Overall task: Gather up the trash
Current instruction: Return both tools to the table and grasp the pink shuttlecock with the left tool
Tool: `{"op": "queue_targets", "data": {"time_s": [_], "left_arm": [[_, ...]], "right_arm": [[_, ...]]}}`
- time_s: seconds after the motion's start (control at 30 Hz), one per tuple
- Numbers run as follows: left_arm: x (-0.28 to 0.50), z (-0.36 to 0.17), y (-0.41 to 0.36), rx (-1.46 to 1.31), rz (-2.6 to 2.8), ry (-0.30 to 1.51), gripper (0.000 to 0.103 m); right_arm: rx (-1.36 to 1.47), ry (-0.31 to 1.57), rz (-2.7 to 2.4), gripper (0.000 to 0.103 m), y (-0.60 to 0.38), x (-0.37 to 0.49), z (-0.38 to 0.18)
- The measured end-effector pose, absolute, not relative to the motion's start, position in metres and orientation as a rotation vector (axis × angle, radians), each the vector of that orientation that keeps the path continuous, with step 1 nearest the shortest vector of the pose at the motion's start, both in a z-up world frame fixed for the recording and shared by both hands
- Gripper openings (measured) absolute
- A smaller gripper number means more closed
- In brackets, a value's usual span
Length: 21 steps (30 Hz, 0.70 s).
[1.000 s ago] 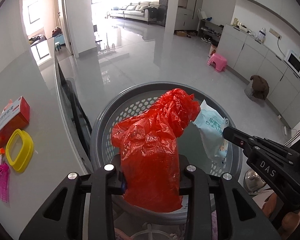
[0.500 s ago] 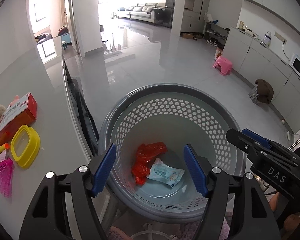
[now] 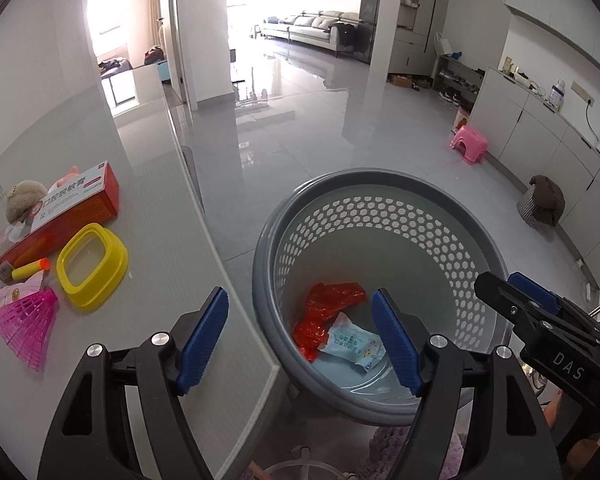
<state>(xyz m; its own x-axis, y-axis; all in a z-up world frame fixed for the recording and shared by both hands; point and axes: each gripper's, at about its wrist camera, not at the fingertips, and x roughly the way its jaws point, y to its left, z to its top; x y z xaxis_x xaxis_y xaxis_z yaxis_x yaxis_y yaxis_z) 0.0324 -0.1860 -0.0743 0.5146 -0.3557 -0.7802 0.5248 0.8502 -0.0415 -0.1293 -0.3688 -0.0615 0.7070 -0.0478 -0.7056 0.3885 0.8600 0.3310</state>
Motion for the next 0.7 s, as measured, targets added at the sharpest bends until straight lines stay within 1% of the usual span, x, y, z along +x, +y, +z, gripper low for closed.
{"op": "queue_targets", "data": {"time_s": [0.07, 0.3, 0.4, 0.5, 0.7], "left_arm": [[0.033, -0.073, -0.178, 0.204, -0.51, 0.877, 0.076], [0.034, -0.065, -0.138, 0.171, -0.422, 0.846, 0.081], [0.037, -0.059, -0.117, 0.145, -0.378, 0.831, 0.081], [0.037, -0.053, -0.094, 0.12, -0.327, 0.815, 0.084], [0.034, -0.048, -0.05, 0.082, -0.208, 0.768, 0.086]], "right_arm": [[0.471, 0.75, -0.254, 0.07, -0.364, -0.129, -0.06], [0.418, 0.734, -0.239, 0.078, -0.34, -0.123, -0.053], [0.383, 0.74, -0.218, 0.079, -0.325, -0.116, -0.051], [0.355, 0.749, -0.182, 0.079, -0.309, -0.109, -0.049], [0.307, 0.741, -0.135, 0.079, -0.282, -0.107, -0.042]]}}
